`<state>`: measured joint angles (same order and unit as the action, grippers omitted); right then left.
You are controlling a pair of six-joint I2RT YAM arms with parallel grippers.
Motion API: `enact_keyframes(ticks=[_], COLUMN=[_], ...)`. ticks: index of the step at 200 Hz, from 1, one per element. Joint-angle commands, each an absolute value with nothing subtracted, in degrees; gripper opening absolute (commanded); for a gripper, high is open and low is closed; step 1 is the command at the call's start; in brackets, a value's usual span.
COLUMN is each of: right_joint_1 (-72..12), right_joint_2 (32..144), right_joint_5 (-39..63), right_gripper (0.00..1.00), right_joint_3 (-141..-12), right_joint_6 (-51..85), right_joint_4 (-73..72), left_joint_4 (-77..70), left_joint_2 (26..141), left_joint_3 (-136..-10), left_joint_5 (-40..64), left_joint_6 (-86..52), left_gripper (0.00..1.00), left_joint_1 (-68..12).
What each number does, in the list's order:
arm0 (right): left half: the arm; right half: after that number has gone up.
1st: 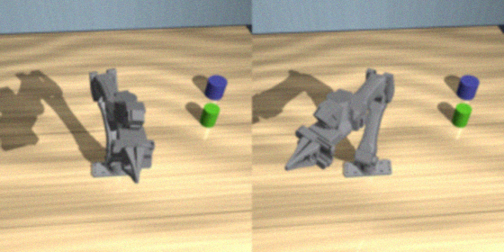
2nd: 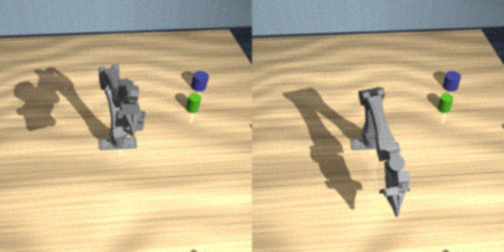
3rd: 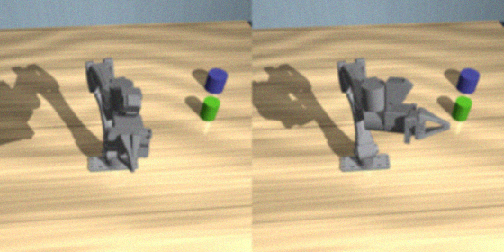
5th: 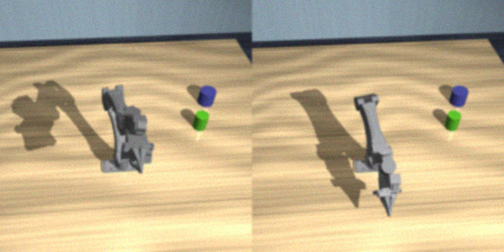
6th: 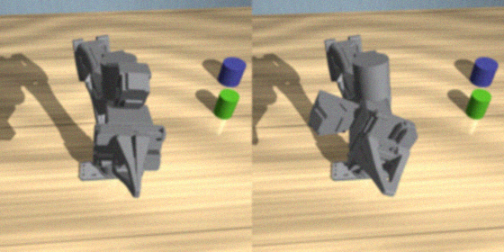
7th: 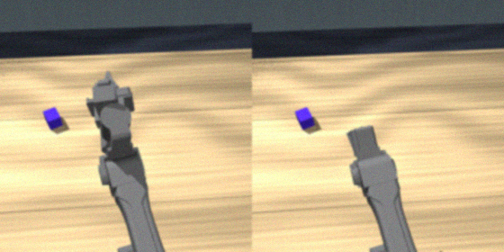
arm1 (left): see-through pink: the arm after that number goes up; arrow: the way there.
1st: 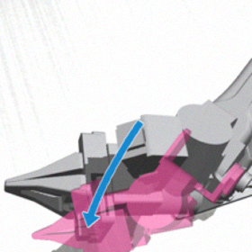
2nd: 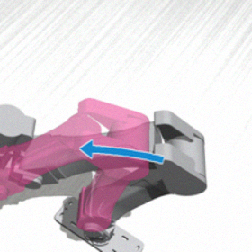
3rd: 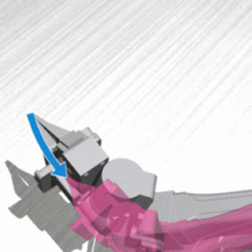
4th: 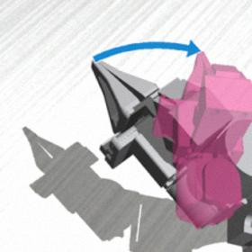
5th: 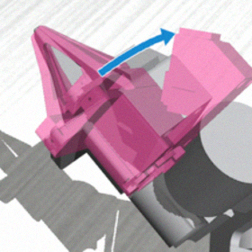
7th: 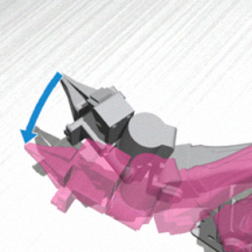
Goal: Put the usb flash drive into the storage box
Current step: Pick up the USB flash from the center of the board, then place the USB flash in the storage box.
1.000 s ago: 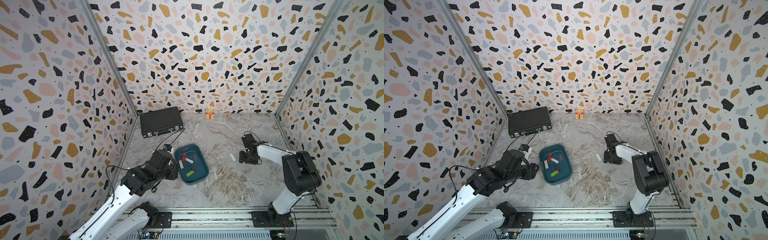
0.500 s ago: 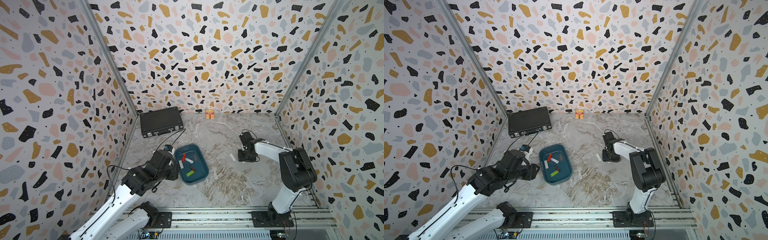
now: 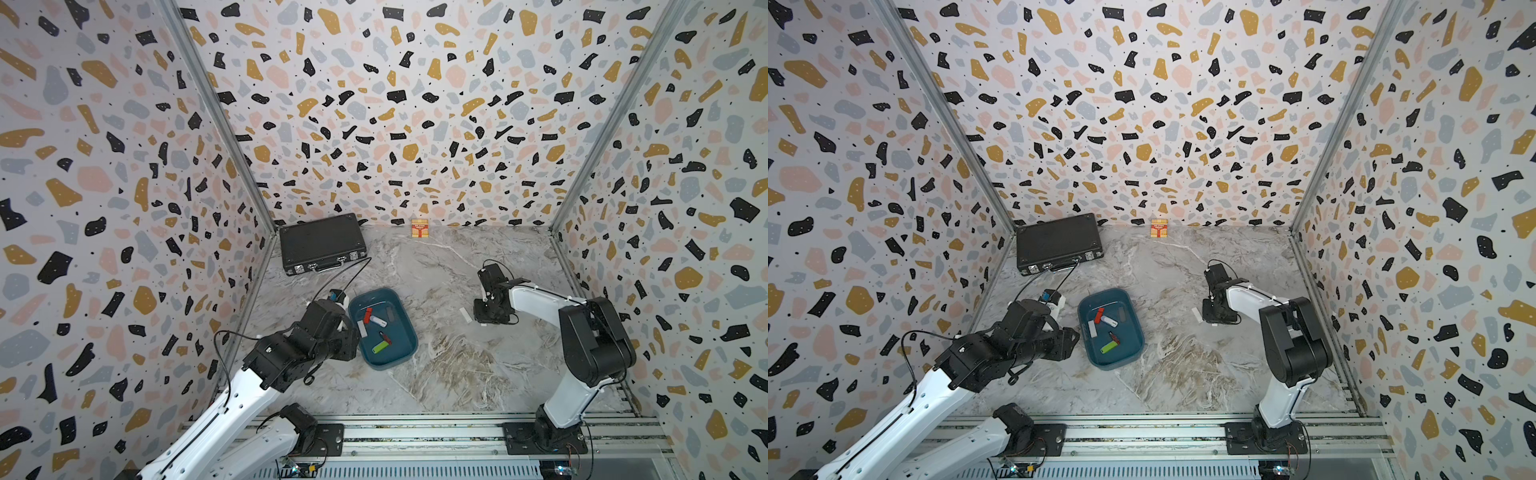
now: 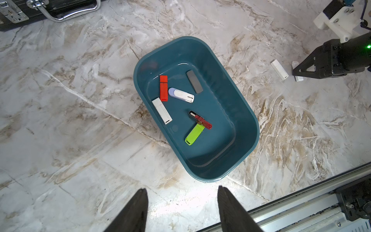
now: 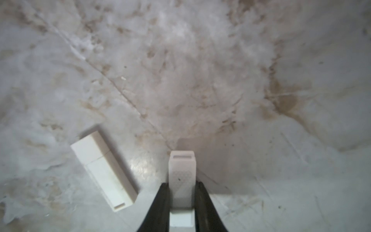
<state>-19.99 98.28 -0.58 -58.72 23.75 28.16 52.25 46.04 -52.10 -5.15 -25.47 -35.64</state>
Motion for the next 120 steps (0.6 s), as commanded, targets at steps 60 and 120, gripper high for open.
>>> enact_keyframes(ticks=[60, 120], right_joint_1=[-39.7, -53.9], right_joint_2=[84.3, 94.9], right_joint_5=[10.5, 6.3], right_gripper=[0.21, 0.23], right_joint_3=[-60.9, -71.2], right_joint_6=[31.3, 31.1], right_joint_4=[23.1, 24.5], left_joint_4=[51.3, 51.4], left_joint_2=[44.5, 43.9], left_joint_3=[-51.6, -51.5], left_joint_5=[-7.6, -8.5], left_joint_6=[-25.7, -26.0], left_gripper=[0.60, 0.60], left_joint_1=[-35.4, -35.4])
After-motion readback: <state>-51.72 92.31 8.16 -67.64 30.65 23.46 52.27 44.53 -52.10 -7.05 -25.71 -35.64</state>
